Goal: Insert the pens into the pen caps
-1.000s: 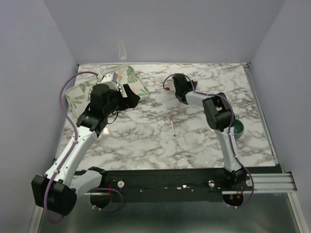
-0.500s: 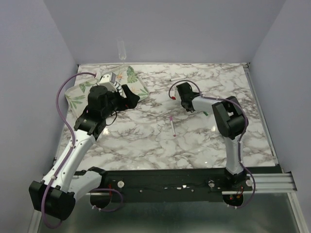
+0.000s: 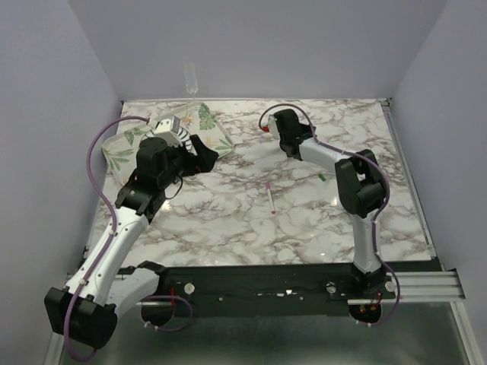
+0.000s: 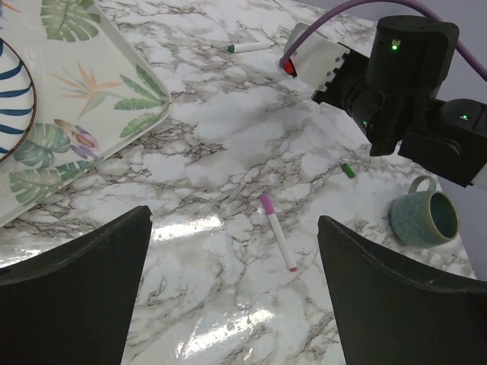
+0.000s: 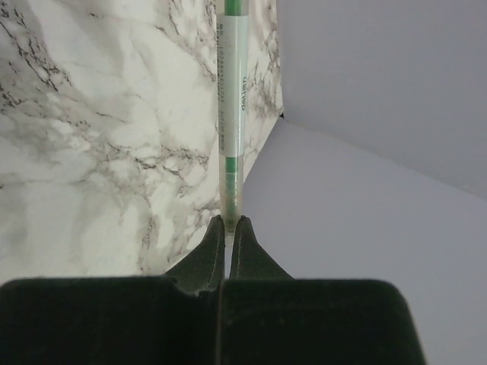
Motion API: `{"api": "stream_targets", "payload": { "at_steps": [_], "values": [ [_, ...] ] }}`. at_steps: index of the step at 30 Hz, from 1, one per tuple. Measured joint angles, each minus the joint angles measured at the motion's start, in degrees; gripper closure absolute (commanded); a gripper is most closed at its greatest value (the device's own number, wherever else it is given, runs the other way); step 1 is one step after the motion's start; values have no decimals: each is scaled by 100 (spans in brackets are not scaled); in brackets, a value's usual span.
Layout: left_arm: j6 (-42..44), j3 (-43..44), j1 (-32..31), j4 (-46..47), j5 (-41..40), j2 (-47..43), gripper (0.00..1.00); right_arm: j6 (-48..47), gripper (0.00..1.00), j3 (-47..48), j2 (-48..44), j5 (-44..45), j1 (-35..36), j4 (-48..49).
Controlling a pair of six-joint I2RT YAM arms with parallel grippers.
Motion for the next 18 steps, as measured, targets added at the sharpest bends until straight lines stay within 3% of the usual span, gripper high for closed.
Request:
{"api": "stream_targets", "payload": {
  "at_steps": [11, 18],
  "values": [
    [2, -42, 0, 7, -9, -37, 1, -933, 99, 1163, 1316, -39, -101, 409],
    [2, -42, 0, 7, -22, -33, 1, -1340, 99, 1661, 1663, -55, -166, 496]
  ]
}}
